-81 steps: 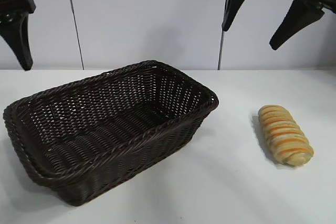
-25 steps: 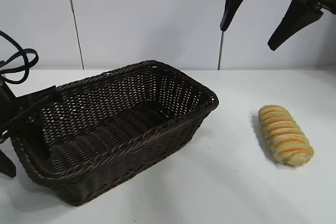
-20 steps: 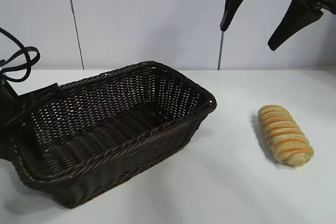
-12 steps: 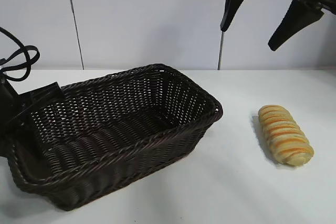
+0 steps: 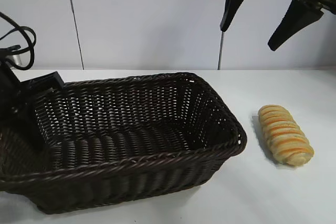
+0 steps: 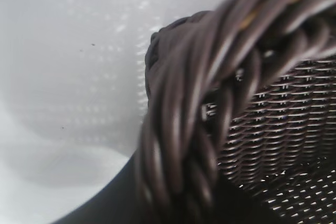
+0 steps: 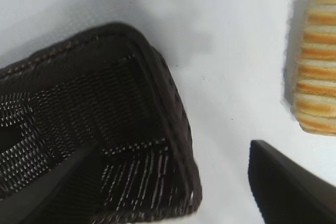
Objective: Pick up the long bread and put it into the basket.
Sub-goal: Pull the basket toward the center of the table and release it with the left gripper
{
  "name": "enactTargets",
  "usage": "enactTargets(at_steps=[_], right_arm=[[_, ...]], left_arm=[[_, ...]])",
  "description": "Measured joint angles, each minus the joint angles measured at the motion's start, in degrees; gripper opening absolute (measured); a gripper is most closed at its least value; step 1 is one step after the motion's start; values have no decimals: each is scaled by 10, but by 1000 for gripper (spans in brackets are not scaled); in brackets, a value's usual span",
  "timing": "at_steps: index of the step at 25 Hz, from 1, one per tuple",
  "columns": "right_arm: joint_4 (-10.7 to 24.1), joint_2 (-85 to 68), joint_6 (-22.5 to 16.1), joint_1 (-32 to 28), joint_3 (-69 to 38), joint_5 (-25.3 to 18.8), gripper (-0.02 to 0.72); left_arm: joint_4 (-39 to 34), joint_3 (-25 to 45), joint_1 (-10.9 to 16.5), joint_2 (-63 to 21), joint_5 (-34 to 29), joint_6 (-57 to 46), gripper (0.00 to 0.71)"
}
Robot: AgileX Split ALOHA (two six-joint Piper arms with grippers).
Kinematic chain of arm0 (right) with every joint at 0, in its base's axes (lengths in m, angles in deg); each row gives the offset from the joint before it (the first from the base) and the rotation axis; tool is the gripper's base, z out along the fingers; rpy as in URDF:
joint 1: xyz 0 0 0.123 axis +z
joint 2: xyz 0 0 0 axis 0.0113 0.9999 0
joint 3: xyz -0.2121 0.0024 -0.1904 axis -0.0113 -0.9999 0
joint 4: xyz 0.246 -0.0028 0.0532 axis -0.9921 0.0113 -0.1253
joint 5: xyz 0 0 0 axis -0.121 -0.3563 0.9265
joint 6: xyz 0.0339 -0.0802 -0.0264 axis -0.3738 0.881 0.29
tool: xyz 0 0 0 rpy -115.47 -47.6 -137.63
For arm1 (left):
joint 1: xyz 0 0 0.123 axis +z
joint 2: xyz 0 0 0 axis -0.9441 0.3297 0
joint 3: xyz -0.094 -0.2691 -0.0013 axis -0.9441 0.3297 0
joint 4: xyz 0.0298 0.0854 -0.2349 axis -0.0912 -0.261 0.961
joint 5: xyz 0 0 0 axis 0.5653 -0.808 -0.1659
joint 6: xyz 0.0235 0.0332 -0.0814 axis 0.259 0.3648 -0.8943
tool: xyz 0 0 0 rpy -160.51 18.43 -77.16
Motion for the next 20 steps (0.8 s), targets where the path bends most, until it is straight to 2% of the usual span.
enactTargets(at_steps=[5, 11, 20], right_arm=[[0, 0, 0, 0, 0, 0, 559], [0, 0, 0, 0, 0, 0, 559], [-1, 0, 0, 0, 0, 0, 559]], left_arm=[[-36, -79, 0, 23, -36, 4, 102], [-42, -150, 0, 64, -58, 5, 102], [-55, -163, 0, 107, -62, 16, 102]])
